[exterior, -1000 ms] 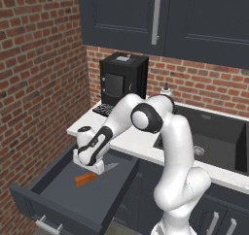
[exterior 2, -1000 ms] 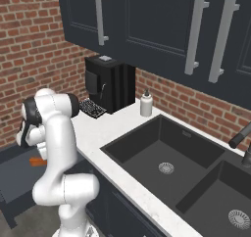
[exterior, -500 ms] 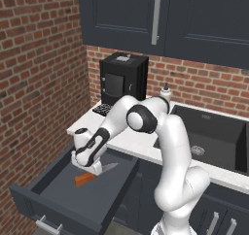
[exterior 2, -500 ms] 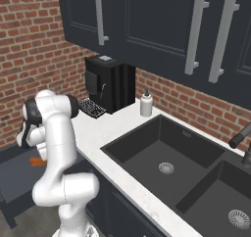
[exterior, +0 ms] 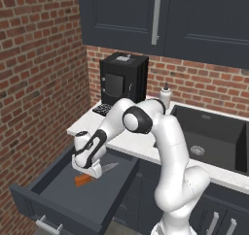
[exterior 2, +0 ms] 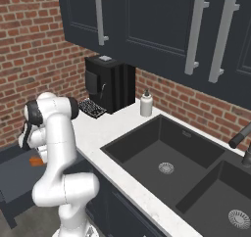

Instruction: Pick up the knife from the drawer and place it on the cutting board. Then place the meat from the plate to the cutting board.

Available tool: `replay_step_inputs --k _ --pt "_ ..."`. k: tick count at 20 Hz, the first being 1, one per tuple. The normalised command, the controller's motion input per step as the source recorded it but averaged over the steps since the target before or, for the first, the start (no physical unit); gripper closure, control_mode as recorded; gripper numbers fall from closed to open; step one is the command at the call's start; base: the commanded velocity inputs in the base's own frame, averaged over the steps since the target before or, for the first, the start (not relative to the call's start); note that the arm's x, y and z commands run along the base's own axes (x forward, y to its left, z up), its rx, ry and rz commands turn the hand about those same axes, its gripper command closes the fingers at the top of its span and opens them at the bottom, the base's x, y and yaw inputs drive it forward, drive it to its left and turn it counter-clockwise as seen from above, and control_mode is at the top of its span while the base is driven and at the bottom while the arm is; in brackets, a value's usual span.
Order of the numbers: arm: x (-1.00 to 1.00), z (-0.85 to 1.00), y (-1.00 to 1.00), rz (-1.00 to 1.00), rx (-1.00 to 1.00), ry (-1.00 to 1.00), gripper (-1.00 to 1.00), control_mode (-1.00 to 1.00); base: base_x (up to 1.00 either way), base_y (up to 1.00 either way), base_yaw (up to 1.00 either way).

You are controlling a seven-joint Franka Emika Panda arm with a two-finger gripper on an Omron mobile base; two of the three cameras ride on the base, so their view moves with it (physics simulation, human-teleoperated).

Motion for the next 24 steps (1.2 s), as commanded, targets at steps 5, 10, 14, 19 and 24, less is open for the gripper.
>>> replay_step_inputs --k 5,10,14,19,24 --pt "0.02 -0.32 0.13 0.00 -0.03 0.00 1.00 -1.00 0.00 0.00 0.00" --pt "0.00 -0.29 0.16 0.00 -0.02 0.00 1.00 -1.00 0.00 0.00 0.00" --pt "-0.14 -0.30 0.13 0.00 -0.01 0.00 1.00 -1.00 0.00 0.00 0.00" --pt "-0.17 -0.44 0.09 0.00 0.00 0.00 1.00 -1.00 0.00 0.00 0.00" --pt "-0.32 -0.08 0.09 0.00 0.00 0.00 1.00 -1.00 0.00 0.00 0.00"
